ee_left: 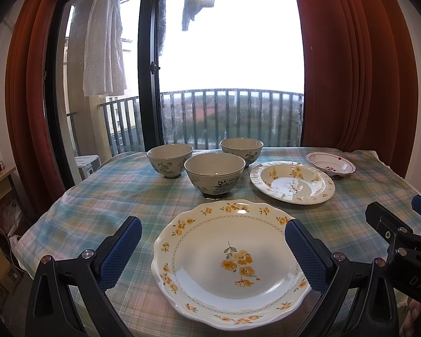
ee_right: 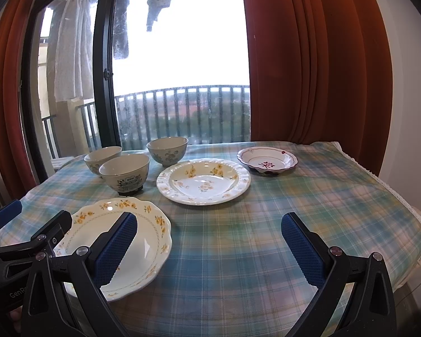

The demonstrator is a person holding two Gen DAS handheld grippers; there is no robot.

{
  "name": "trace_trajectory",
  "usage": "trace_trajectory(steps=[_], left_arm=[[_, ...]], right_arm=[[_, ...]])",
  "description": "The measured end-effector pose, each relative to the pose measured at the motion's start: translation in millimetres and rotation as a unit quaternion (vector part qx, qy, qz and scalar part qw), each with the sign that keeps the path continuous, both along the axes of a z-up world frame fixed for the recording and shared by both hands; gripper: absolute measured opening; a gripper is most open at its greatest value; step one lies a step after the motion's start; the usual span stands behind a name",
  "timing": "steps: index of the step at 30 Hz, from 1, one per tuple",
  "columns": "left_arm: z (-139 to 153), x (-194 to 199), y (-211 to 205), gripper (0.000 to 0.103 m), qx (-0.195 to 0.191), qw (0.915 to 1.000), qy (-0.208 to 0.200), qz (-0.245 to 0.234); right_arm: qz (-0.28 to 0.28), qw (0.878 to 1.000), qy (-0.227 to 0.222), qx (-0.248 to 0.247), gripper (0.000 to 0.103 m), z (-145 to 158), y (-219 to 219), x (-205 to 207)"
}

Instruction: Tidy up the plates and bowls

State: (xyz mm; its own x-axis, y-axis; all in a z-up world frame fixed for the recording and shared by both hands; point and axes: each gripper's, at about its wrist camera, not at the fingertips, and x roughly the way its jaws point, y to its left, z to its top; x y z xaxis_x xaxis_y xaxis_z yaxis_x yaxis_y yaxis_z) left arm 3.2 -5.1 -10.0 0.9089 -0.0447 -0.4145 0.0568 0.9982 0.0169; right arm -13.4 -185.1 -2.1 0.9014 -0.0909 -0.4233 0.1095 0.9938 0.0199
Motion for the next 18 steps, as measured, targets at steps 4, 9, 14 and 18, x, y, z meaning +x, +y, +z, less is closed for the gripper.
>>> trace_trajectory(steps=[4,9,14,18], left_arm=[[0.3,-0.1,0.1,0.103,0.0,1.0,0.0,0.0],[0.5,0.4,0.1,0.103,0.0,1.0,0.0,0.0],[0.6,0.2,-0.3,0.103,0.0,1.0,0.001,0.0],[0.2,0.4,-0.2,0.103,0.0,1.0,0.001,0.0]], right_arm=[[0.0,1.0,0.0,0.0,0.103,0.1,0.3,0.2],[0.0,1.0,0.0,0.0,0.103,0.3,0.2,-0.1],[-0.001,1.0,0.0,0.0,0.103,0.5,0.6,-0.1],[-0.001,1.0,0.0,0.0,0.103,0.5,0.3,-0.3]])
